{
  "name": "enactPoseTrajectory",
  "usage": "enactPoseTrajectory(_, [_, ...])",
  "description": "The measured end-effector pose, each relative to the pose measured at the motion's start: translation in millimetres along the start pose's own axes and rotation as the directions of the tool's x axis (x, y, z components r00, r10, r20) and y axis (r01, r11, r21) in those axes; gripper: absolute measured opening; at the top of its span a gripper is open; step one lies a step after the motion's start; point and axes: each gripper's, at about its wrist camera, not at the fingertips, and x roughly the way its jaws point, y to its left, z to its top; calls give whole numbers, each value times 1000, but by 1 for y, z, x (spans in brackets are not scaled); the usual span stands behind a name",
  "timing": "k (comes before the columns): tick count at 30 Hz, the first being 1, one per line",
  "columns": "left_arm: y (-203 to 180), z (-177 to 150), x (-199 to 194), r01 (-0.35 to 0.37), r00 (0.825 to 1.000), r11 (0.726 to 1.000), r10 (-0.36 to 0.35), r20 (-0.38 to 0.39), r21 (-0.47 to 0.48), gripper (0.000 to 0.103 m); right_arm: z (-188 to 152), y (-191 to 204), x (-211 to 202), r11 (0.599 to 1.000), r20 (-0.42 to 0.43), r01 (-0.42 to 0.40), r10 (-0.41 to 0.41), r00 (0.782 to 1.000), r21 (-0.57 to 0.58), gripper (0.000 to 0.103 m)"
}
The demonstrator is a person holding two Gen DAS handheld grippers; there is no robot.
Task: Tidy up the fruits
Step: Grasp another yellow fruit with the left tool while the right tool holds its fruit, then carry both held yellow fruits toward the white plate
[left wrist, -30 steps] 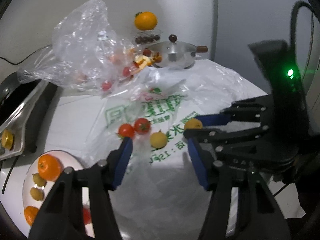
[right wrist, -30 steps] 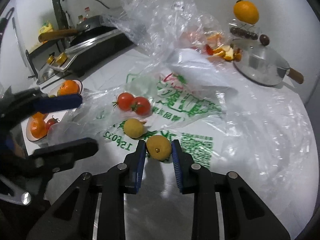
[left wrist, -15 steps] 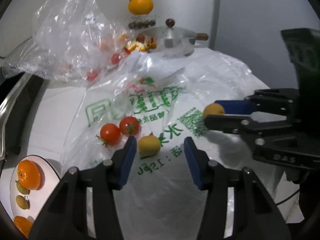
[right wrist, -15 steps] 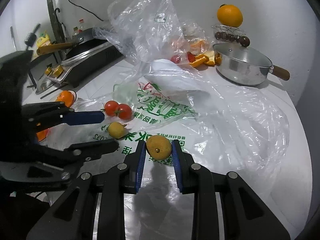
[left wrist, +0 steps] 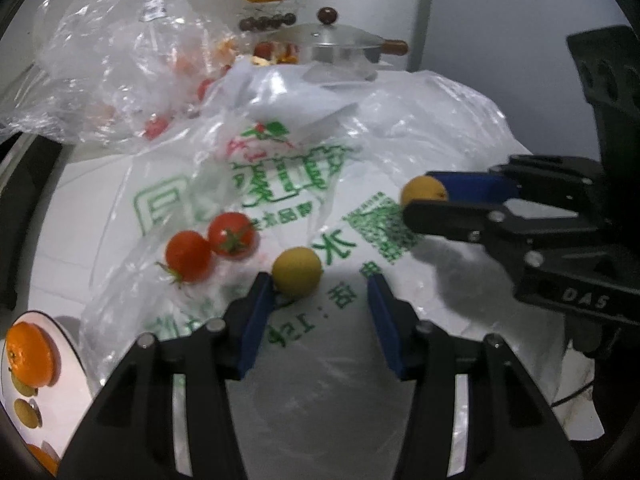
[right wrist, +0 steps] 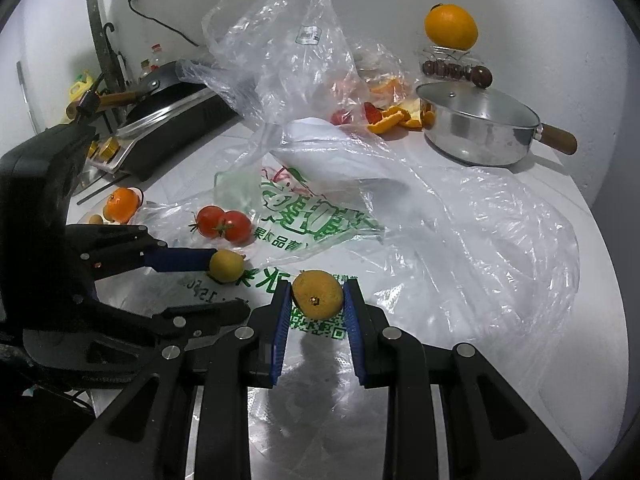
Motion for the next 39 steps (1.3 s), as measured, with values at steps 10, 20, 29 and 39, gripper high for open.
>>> enactPoseTrajectory(10, [3, 9, 8, -39, 999, 999, 39, -9, -17, 32, 0, -1, -2, 1000, 6, 9, -9, 1000, 4, 28])
enactPoseTrajectory(20, [-5, 4, -3, -8, 1000, 1000, 8, 16, 16, 26, 1, 2, -5, 1000, 10, 13, -13, 1000, -5, 28])
enactPoseTrajectory(29, [-2, -1, -29, 4, 998, 1000, -5, 66, 5, 26, 4, 18, -14, 999, 22, 24, -23, 999, -33, 28])
enactPoseTrajectory(39, [6, -9, -60, -13, 993, 1000, 16, 117, -23, 26, 11, 44, -26, 996, 41, 21, -18, 999, -85, 28])
